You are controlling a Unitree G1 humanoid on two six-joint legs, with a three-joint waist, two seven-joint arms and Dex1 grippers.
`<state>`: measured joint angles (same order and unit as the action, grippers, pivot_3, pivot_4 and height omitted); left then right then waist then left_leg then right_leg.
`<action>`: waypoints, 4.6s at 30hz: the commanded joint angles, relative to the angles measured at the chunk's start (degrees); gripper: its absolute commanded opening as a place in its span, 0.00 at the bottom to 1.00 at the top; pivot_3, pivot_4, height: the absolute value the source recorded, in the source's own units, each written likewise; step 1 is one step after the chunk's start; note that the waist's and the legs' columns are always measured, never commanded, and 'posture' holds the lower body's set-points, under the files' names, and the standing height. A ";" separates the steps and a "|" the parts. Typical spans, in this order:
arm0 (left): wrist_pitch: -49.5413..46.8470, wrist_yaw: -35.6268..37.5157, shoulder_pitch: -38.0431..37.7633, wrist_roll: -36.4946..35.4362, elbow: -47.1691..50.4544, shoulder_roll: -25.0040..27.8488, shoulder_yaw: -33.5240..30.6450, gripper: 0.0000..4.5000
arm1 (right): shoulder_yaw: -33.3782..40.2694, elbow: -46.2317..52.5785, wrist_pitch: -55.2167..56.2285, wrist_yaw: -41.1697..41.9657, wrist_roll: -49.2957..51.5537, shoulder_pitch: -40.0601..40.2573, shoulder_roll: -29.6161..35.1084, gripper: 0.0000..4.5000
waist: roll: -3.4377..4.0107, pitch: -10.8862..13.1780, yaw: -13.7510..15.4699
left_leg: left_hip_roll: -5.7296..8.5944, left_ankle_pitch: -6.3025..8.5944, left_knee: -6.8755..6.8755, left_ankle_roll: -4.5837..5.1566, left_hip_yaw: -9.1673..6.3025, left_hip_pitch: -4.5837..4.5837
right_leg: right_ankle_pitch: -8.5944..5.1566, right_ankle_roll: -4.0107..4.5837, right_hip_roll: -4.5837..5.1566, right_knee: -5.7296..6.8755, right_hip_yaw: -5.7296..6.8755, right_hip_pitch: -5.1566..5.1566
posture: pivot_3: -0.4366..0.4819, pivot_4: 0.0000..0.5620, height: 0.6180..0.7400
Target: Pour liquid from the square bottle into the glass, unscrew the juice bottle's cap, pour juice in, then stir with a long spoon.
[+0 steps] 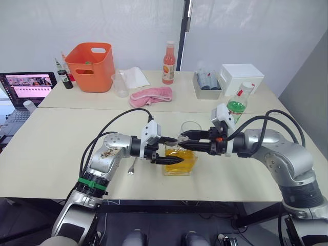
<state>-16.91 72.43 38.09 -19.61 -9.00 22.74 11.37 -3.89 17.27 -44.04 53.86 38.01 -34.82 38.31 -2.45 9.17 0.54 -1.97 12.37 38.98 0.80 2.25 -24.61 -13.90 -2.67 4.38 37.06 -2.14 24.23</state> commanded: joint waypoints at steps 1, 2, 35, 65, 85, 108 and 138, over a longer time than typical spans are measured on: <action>0.64 0.54 0.82 0.24 1.11 0.01 0.68 0.63 | 3.63 2.31 -0.34 -0.62 2.90 -1.88 -0.57 0.23 | 0.00 0.00 0.00 | 0.00 0.00 0.00 0.00 0.00 0.00 | 0.00 0.00 0.00 0.00 0.00 0.00 | 0.48 0.27 0.79; 0.72 0.59 0.78 0.28 1.06 0.01 0.72 0.63 | 4.21 2.63 -0.76 -0.74 3.61 -2.28 -0.57 0.23 | 0.00 0.00 0.00 | 0.00 0.00 0.00 0.00 0.00 -0.01 | 0.00 0.00 0.00 0.01 0.00 0.01 | 0.48 0.27 0.79; 1.49 2.34 -1.99 0.67 0.45 -0.21 3.37 0.63 | 7.69 7.06 -4.15 -6.56 6.59 -6.03 0.01 0.23 | 0.02 0.02 0.02 | 0.00 0.00 -0.01 0.00 -0.01 -0.13 | 0.00 0.00 0.01 -0.02 0.00 0.12 | 0.48 0.27 0.79; 2.50 2.83 -0.37 2.81 -2.91 0.42 4.83 0.63 | 4.73 7.17 -0.60 -5.73 1.84 -0.60 -0.96 0.69 | 0.05 0.00 0.18 | 0.01 0.00 0.00 0.00 -0.02 0.00 | 0.00 0.00 0.01 -0.02 0.03 -0.04 | 0.48 0.27 0.79; 2.83 2.93 0.29 3.01 -3.68 0.43 4.68 0.63 | 3.18 5.91 0.59 -4.83 0.52 1.91 -1.43 0.74 | 0.06 0.00 0.20 | 0.02 0.00 0.00 0.00 -0.03 0.01 | 0.00 0.00 0.02 -0.04 0.03 -0.07 | 0.48 0.27 0.79; 2.81 3.14 0.16 3.06 -3.40 0.96 4.65 0.63 | 3.83 7.33 -1.39 -6.97 3.22 1.40 -2.54 0.48 | 0.06 -0.02 0.17 | 0.01 0.00 0.00 0.00 -0.02 0.08 | 0.00 0.00 0.01 -0.03 0.02 -0.12 | 0.48 0.27 0.79; 3.38 3.38 0.28 3.54 -3.78 1.13 5.22 0.63 | 2.41 8.18 -0.92 -6.90 2.33 2.74 -3.18 0.43 | 0.06 -0.02 0.18 | 0.01 0.00 0.00 0.00 -0.02 0.08 | 0.00 0.00 0.01 -0.04 0.03 -0.11 | 0.48 0.27 0.79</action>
<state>-12.85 74.83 39.10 -19.09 -11.98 23.23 13.45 -2.78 23.10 -45.76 47.06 39.41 -31.40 35.35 -2.39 9.15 0.72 -1.96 12.37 38.98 0.80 2.23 -24.54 -13.90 -2.67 4.39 37.03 -2.11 24.12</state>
